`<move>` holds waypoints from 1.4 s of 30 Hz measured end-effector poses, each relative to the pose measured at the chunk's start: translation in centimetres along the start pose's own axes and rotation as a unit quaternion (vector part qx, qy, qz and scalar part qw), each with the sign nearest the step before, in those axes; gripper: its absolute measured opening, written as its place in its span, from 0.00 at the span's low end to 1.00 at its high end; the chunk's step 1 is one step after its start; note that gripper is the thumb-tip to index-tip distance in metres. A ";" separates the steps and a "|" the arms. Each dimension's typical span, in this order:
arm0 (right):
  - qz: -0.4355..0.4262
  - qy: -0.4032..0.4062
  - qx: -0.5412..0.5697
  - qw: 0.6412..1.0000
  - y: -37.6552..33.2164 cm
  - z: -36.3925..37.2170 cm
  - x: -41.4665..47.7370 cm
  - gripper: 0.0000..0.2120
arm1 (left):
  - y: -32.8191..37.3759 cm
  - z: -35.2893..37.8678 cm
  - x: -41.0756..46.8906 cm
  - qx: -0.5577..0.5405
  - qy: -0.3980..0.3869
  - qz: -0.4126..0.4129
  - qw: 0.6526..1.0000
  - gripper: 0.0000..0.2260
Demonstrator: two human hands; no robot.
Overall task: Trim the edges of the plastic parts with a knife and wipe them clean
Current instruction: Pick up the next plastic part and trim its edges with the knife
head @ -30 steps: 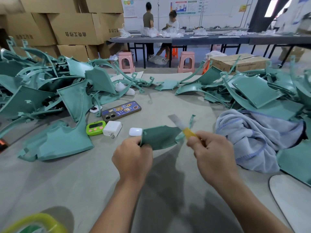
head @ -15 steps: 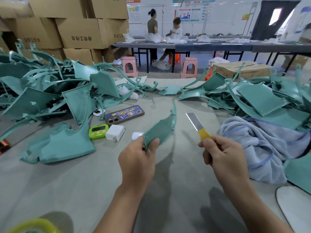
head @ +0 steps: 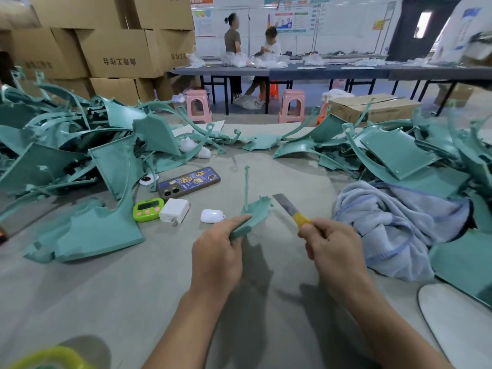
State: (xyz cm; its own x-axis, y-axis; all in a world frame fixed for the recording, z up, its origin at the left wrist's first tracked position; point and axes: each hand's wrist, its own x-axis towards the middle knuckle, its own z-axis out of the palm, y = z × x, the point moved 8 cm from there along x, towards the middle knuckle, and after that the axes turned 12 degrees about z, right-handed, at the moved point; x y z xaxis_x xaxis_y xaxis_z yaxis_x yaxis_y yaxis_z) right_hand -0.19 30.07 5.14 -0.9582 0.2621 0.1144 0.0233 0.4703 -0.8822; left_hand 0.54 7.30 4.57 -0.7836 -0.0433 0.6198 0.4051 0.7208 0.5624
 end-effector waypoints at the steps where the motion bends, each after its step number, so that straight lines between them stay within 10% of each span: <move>1: -0.017 -0.019 0.049 0.998 -0.4 -0.2 -0.1 0.14 | 0.0 -0.1 0.0 0.001 0.004 0.000 1.000 0.19; 5: -0.075 -0.179 0.087 0.977 -2.5 2.8 -2.4 0.16 | 0.2 -0.6 0.1 0.003 0.027 0.014 1.000 0.07; 10: 0.007 -0.036 0.076 0.996 -0.6 1.1 -0.6 0.13 | -1.9 -0.7 -0.1 -0.097 0.084 -0.070 0.989 0.15; 15: -0.121 -0.153 0.141 0.971 -4.2 2.3 -3.9 0.15 | -1.1 0.1 0.0 -0.097 0.039 -0.041 0.994 0.12; 21: 0.036 -0.008 0.152 0.988 -0.8 0.5 -0.9 0.13 | -0.2 0.1 0.1 -0.097 0.026 0.005 0.995 0.05; 27: -0.064 -0.157 0.155 0.973 -3.0 2.9 -3.1 0.14 | 0.1 0.4 0.2 -0.080 0.004 0.022 0.997 0.11; 31: 0.042 0.002 0.110 0.993 -0.2 0.8 -0.3 0.12 | -0.4 -0.2 0.4 -0.100 0.019 0.005 0.995 0.10; 37: -0.056 -0.153 0.191 0.968 -2.4 2.4 -2.6 0.11 | -0.1 0.5 0.1 -0.096 0.003 0.019 0.995 0.12; 42: 0.086 0.059 0.139 0.985 1.3 -0.3 0.5 0.13 | -0.2 0.3 0.1 -0.118 -0.011 0.010 0.993 0.18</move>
State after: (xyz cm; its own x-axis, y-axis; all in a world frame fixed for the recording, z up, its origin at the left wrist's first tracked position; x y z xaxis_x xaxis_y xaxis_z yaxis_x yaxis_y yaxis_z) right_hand -0.55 31.08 4.22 -0.9066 0.4218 -0.0090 0.0872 0.1664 -0.9822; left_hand 0.26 7.39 4.37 -0.7831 -0.0132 0.6217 0.5179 0.5397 0.6637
